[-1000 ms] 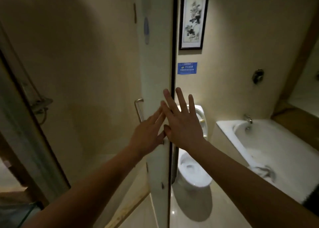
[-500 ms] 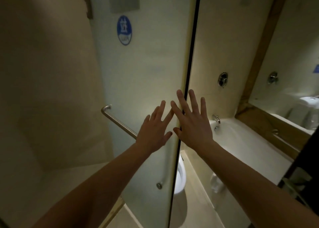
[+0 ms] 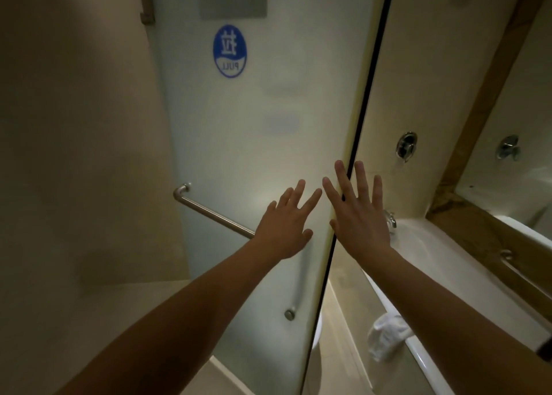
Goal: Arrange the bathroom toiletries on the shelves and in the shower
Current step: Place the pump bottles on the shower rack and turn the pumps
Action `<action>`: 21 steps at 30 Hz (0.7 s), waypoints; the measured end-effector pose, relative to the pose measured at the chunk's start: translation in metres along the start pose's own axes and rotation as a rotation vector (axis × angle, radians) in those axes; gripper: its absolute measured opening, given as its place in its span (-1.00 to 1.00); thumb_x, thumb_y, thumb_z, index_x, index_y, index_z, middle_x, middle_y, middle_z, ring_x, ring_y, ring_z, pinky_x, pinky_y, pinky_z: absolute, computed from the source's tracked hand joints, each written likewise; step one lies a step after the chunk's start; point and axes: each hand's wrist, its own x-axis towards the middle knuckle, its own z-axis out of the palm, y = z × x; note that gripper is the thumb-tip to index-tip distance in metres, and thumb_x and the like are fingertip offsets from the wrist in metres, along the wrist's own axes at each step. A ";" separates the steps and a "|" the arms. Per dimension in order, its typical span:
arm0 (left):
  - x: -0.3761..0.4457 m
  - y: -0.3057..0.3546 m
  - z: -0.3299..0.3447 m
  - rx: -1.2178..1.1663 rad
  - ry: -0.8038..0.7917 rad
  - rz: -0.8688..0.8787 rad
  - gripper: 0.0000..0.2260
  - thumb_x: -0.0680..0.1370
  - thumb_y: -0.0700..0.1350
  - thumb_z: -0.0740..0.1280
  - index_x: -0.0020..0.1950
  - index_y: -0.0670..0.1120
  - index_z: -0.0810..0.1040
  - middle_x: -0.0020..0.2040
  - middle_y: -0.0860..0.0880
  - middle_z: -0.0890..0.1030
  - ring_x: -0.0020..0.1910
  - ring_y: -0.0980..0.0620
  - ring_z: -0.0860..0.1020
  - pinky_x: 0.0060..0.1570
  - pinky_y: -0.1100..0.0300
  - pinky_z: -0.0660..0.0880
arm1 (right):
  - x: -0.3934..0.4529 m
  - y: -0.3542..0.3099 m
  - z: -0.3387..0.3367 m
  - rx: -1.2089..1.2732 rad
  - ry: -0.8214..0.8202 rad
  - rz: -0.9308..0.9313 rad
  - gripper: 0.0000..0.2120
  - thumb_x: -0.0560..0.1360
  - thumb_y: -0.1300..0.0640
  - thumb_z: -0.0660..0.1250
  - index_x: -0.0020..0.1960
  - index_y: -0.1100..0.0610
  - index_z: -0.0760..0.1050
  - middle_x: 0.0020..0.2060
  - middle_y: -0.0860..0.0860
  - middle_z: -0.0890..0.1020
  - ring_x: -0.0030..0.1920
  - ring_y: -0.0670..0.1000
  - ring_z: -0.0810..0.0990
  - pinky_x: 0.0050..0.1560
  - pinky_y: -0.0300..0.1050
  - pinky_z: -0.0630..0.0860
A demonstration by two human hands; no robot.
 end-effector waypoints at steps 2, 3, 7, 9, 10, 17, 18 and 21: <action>0.000 -0.001 -0.002 -0.015 -0.008 -0.023 -0.21 0.59 0.11 0.30 0.61 0.11 -0.19 0.62 -0.11 -0.16 0.58 -0.18 0.00 0.45 -0.15 0.22 | 0.002 -0.001 0.001 0.014 -0.033 0.024 -0.03 0.33 -0.07 0.54 0.59 0.07 0.12 0.59 0.18 -0.17 0.55 0.31 -0.21 0.46 0.40 -0.12; -0.003 -0.003 -0.003 -0.021 -0.010 -0.039 -0.22 0.59 0.12 0.30 0.61 0.11 -0.17 0.62 -0.10 -0.15 0.58 -0.18 0.00 0.46 -0.15 0.21 | 0.004 -0.005 0.001 0.032 -0.039 0.030 -0.04 0.34 -0.09 0.53 0.59 0.08 0.13 0.58 0.19 -0.16 0.55 0.31 -0.22 0.47 0.39 -0.13; -0.032 -0.030 -0.013 -0.005 -0.006 -0.137 -0.26 0.59 0.16 0.28 0.62 0.06 -0.08 0.63 -0.09 -0.07 0.58 -0.15 0.02 0.46 -0.13 0.16 | 0.013 -0.047 -0.011 0.164 -0.033 -0.079 -0.09 0.37 -0.12 0.48 0.58 0.13 0.15 0.59 0.21 -0.09 0.56 0.26 -0.20 0.48 0.36 -0.15; -0.057 -0.054 -0.023 0.015 0.005 -0.211 -0.29 0.59 0.16 0.29 0.62 0.03 0.02 0.62 -0.09 0.04 0.57 -0.13 0.09 0.46 -0.11 0.19 | 0.020 -0.082 -0.021 0.258 -0.058 -0.172 -0.15 0.43 -0.15 0.42 0.57 0.14 0.15 0.58 0.21 -0.03 0.57 0.24 -0.14 0.49 0.33 -0.13; -0.072 -0.068 -0.029 0.025 0.018 -0.238 -0.32 0.59 0.16 0.29 0.61 0.00 0.09 0.60 -0.09 0.13 0.55 -0.12 0.16 0.44 -0.10 0.24 | 0.024 -0.102 -0.028 0.320 -0.070 -0.220 -0.19 0.46 -0.15 0.39 0.57 0.14 0.15 0.58 0.21 0.02 0.57 0.23 -0.09 0.50 0.31 -0.10; -0.195 -0.178 -0.076 0.130 -0.019 -0.517 -0.44 0.59 0.17 0.26 0.52 -0.02 0.24 0.47 -0.06 0.36 0.37 -0.08 0.39 0.28 0.01 0.39 | 0.043 -0.260 -0.093 0.708 -0.079 -0.503 -0.36 0.51 -0.06 0.36 0.50 0.07 0.23 0.45 0.10 0.37 0.43 0.11 0.34 0.46 0.06 0.20; -0.216 -0.195 -0.084 0.156 -0.037 -0.560 -0.43 0.59 0.18 0.25 0.52 -0.01 0.23 0.47 -0.06 0.35 0.38 -0.08 0.38 0.29 0.00 0.38 | 0.044 -0.284 -0.103 0.736 -0.077 -0.545 -0.37 0.52 -0.06 0.36 0.50 0.08 0.24 0.43 0.09 0.40 0.40 0.11 0.38 0.43 0.05 0.24; -0.282 -0.240 -0.109 0.196 -0.065 -0.685 -0.43 0.58 0.19 0.25 0.52 0.00 0.24 0.46 -0.05 0.37 0.37 -0.09 0.38 0.27 -0.03 0.43 | 0.045 -0.357 -0.136 0.813 -0.067 -0.656 -0.42 0.53 -0.07 0.33 0.48 0.08 0.28 0.38 0.09 0.46 0.35 0.13 0.43 0.38 0.05 0.31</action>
